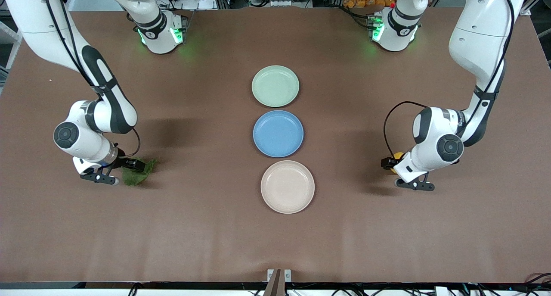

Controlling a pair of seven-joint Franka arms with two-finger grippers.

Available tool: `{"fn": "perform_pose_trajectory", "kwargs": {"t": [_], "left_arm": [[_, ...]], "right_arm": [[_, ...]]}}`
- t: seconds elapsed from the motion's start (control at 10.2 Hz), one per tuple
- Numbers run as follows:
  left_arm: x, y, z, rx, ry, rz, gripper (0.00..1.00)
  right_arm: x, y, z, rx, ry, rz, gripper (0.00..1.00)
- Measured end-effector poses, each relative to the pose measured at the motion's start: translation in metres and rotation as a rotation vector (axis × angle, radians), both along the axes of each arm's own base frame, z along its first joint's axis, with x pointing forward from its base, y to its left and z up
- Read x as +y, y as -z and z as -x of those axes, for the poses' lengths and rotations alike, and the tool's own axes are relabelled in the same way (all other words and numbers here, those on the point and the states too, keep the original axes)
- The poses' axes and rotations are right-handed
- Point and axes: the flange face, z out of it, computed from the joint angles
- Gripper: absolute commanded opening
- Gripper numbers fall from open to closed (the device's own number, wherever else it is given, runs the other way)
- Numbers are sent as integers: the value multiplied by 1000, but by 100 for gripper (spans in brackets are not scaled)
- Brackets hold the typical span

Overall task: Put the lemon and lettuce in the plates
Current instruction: 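Close the right gripper on the lettuce while the left gripper grasps the lemon, then carry the lemon to the cream plate while the right gripper lifts lettuce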

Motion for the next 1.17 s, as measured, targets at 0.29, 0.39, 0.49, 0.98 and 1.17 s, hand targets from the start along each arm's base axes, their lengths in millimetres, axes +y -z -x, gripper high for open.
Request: {"fn": "perform_pose_trajectory", "kwargs": {"t": [0.29, 0.39, 0.49, 0.98, 1.17], "left_arm": [[0, 1, 0, -4, 3, 1, 38], [0, 0, -1, -7, 10, 2, 35], [0, -2, -3, -14, 21, 3, 35], [-9, -64, -39, -3, 31, -4, 35], [-27, -99, -53, -27, 44, 19, 35]], "right_arm": [[0, 5, 0, -5, 1, 0, 100], [0, 7, 0, -8, 1, 0, 70], [0, 9, 0, -11, 1, -1, 27], [10, 1, -4, -31, -1, -14, 0], [10, -17, -5, -15, 7, -13, 0]]}}
